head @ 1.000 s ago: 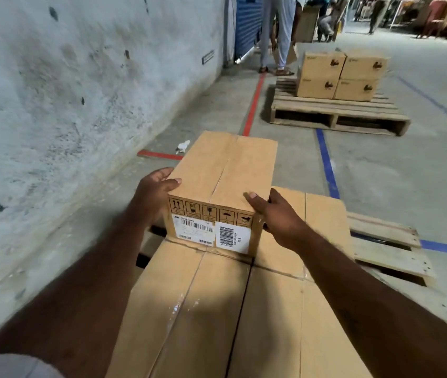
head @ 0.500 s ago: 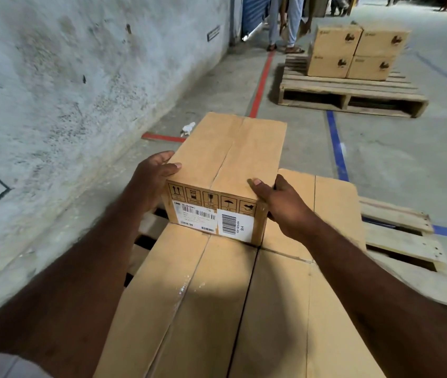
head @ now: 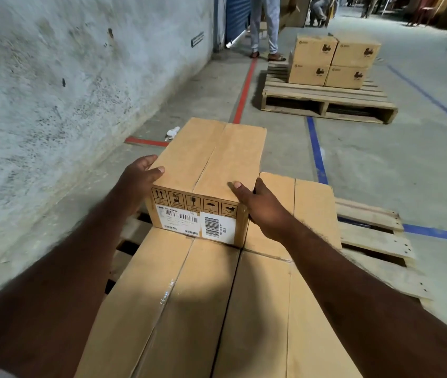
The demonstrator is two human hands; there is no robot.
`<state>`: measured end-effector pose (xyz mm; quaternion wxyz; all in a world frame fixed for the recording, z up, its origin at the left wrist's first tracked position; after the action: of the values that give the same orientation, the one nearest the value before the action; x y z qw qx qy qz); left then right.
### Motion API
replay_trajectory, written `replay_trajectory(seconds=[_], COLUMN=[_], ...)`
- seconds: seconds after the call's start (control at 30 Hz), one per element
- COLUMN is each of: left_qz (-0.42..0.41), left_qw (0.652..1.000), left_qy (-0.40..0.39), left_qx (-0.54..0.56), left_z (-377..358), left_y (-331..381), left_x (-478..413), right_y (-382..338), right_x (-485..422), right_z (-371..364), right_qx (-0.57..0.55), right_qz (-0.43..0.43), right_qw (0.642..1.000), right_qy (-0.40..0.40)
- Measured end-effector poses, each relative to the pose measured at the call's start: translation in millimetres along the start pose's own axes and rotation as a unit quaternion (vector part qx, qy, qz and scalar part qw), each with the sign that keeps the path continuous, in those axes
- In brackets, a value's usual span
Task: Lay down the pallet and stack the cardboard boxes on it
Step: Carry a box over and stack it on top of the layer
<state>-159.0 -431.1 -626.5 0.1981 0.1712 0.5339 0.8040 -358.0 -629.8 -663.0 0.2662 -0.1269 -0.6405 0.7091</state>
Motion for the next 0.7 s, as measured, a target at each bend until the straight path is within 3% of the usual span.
replay_trajectory(seconds=[0.13,0.27,0.33,0.47,0.7], left_qz=[0.004,-0.07,-0.109,-0.159,-0.248], left_qw=[0.981,0.933,0.919,0.891,0.85], left_qy=[-0.015,-0.018,-0.037,-0.116,-0.205], left_qx=[-0.196,-0.353,-0.377,-0.409,-0.419], left_z=[-2,-22,-43,-96,-217], left_y=[21,67,94,134,202], left_x=[9,37,57,101,217], right_y=[-9,-42,-61,-83,-84], right_x=[9,25,41,96,285], right_z=[1,15,29,82,235], right_qx=[0.059,0.248,0.325,0.452,0.455], right_qz=[-0.023,0.027,0.055,0.021,-0.097], right_qw=[0.998,0.967,0.94,0.884,0.851], right_qy=[-0.005,0.055,0.085,0.116,0.243])
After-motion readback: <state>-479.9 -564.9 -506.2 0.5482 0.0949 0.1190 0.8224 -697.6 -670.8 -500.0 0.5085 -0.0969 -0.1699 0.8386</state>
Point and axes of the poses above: each hand's wrist, its own x-axis away from the middle knuckle, its own z-axis out of the back of the hand, y = z × x, the point moved 5 cm from there along -x, towards the middle knuckle, and after that the axes turned 2 degrees about -y, right-handed, at the moved point
